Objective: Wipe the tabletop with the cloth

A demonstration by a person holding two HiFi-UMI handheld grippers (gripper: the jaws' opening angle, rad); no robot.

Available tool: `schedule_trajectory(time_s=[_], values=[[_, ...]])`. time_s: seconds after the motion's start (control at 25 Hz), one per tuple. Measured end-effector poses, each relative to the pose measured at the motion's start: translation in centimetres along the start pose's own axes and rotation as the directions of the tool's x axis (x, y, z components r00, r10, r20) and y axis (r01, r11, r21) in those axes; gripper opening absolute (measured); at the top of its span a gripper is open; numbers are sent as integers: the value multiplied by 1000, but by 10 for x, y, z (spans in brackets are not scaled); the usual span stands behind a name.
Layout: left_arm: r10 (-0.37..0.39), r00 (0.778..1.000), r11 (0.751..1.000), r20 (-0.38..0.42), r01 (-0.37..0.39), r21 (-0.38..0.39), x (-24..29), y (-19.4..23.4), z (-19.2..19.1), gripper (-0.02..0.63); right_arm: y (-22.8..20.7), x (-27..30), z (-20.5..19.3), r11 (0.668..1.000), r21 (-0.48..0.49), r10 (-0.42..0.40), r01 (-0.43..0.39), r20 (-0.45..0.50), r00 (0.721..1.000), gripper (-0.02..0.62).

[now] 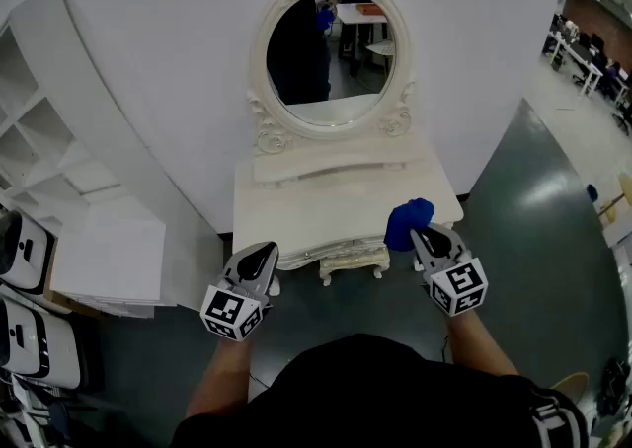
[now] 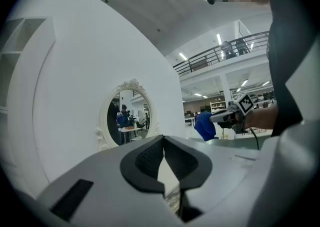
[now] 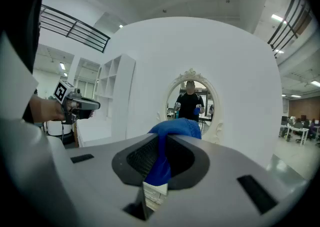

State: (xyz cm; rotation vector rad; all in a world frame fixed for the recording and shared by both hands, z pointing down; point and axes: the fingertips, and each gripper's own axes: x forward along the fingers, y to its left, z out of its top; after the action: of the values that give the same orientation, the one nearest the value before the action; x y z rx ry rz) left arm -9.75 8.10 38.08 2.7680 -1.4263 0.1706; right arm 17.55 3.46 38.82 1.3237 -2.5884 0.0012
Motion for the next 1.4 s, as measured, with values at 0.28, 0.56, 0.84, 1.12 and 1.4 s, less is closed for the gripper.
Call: schedule_trajectory(time_s=[0.28, 0.56, 0.84, 1.12, 1.4], values=[[-15, 1000, 1000, 16, 15, -10, 2, 1, 1, 12, 9, 7, 9, 1000, 1, -3, 3, 19, 1000, 34], [-38, 999, 999, 14, 38, -17, 4, 3, -1, 12, -1, 11, 9, 999, 28, -38, 38, 22, 999, 34], [-32, 999, 999, 17, 32, -34, 10, 12, -5, 12, -20, 24, 10, 998, 32, -57, 56, 6, 998, 34], [-10, 1000, 999, 17, 10, -31, 15, 22, -8, 12, -18, 44, -3, 999, 45, -16, 17, -13, 1000, 35], [11, 1000, 999, 6, -10, -39, 24, 35, -16, 12, -19, 70, -9, 999, 40, 9, -9, -14, 1000, 35]])
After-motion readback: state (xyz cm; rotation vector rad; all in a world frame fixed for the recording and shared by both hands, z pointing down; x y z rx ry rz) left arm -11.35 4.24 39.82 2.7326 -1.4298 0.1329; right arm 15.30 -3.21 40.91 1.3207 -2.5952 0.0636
